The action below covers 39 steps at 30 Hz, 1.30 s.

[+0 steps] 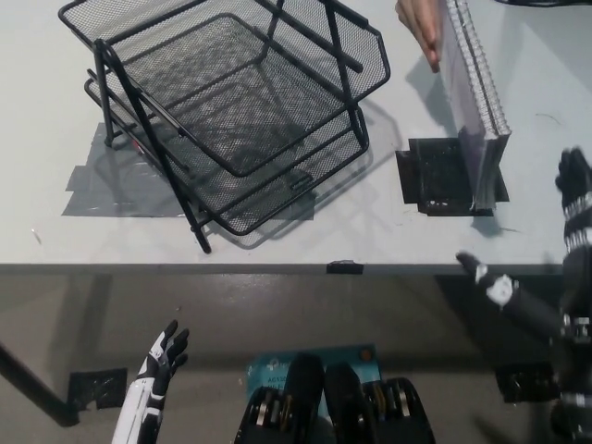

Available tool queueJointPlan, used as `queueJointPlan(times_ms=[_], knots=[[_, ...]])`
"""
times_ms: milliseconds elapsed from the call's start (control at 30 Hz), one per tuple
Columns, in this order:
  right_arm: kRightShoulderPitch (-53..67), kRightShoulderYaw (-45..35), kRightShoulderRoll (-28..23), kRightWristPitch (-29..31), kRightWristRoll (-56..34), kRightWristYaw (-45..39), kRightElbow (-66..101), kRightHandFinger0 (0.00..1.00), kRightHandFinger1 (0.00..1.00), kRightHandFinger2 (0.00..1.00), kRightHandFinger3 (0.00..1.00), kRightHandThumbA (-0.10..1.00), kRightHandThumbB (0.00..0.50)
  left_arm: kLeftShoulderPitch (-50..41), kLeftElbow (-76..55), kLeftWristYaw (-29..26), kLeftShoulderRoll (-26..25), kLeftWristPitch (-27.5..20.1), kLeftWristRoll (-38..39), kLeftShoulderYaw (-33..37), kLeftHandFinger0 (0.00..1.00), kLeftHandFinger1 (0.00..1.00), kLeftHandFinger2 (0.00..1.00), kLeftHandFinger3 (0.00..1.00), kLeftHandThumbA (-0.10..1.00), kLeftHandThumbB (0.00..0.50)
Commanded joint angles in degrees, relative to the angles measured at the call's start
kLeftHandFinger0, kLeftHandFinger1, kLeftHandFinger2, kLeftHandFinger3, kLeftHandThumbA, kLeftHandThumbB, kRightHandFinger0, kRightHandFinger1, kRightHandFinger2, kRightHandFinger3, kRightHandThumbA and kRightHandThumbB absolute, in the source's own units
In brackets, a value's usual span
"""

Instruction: A person hands a notebook to the robot and the robot grabs it with its right hand and places it in the file tray kept in the centre of the desk infront of it.

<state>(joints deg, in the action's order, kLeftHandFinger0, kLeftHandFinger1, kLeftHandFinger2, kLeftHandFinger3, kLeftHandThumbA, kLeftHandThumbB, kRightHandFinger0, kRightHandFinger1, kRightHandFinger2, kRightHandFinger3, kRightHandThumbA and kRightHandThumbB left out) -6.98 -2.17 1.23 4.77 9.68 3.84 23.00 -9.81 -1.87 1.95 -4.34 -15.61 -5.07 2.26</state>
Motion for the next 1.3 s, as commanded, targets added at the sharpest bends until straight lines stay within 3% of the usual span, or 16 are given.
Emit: queueJointPlan(times_ms=[0, 200, 367, 500, 633, 667, 733, 967, 1267], knots=[[-5.74, -0.99, 1.01, -6.66, 3.27, 1.89, -0.33, 1.00, 1.00, 1.00, 1.00, 1.00, 0.373, 0.62, -1.53, 0.04, -0.16, 0.34, -0.03, -0.05, 1.00, 1.00, 1.00, 1.00, 1.00, 0.144], [-9.85, -1.08, 0.79, -10.48, 3.40, 1.57, -4.11, 1.00, 1.00, 1.00, 1.00, 1.00, 0.358, 0.14, -1.42, 0.18, -0.13, 0.39, -0.10, 0.19, 1.00, 1.00, 1.00, 1.00, 1.00, 0.152], [-14.33, -1.04, 0.20, -8.85, 3.55, 2.58, -11.52, 1.00, 1.00, 1.00, 1.00, 1.00, 0.286, 0.00, -1.66, -0.08, -0.13, 0.04, -0.61, 0.24, 1.00, 1.00, 1.00, 1.00, 1.00, 0.130], [-17.37, -1.25, -0.58, -6.70, 3.65, 3.71, -18.01, 1.00, 1.00, 1.00, 1.00, 1.00, 0.269, 0.04, -1.75, -0.05, -0.21, 0.15, -0.72, 0.24, 1.00, 1.00, 1.00, 1.00, 1.00, 0.114], [-21.27, -1.63, -1.55, -4.66, 3.67, 5.09, -24.88, 1.00, 1.00, 1.00, 1.00, 1.00, 0.282, 0.28, -2.02, 0.21, -0.41, 0.65, -0.63, 0.27, 1.00, 1.00, 1.00, 1.00, 1.00, 0.113], [-22.34, -1.71, -1.84, -4.57, 3.63, 5.24, -26.49, 1.00, 1.00, 1.00, 1.00, 1.00, 0.314, 0.31, -1.95, 0.17, -0.45, 0.38, -0.71, 0.27, 1.00, 1.00, 1.00, 1.00, 1.00, 0.103], [-24.25, -1.96, -2.09, -4.01, 3.17, 5.65, -29.29, 1.00, 1.00, 1.00, 1.00, 1.00, 0.330, 0.25, -1.96, 0.21, -0.52, 0.26, -0.71, 0.28, 1.00, 1.00, 1.00, 1.00, 1.00, 0.101], [-28.44, -2.50, -2.65, -4.76, 1.67, 5.82, -34.37, 1.00, 1.00, 1.00, 1.00, 1.00, 0.285, 0.29, -2.40, 1.12, -0.92, 1.24, 1.12, 0.19, 1.00, 1.00, 1.00, 1.00, 1.00, 0.142], [-30.89, -2.81, -3.77, -6.54, 2.60, 6.80, -36.58, 1.00, 1.00, 1.00, 1.00, 1.00, 0.272, 0.27, -2.92, 1.26, -1.44, 1.14, 1.21, 0.43, 1.00, 1.00, 1.00, 1.00, 1.00, 0.141]])
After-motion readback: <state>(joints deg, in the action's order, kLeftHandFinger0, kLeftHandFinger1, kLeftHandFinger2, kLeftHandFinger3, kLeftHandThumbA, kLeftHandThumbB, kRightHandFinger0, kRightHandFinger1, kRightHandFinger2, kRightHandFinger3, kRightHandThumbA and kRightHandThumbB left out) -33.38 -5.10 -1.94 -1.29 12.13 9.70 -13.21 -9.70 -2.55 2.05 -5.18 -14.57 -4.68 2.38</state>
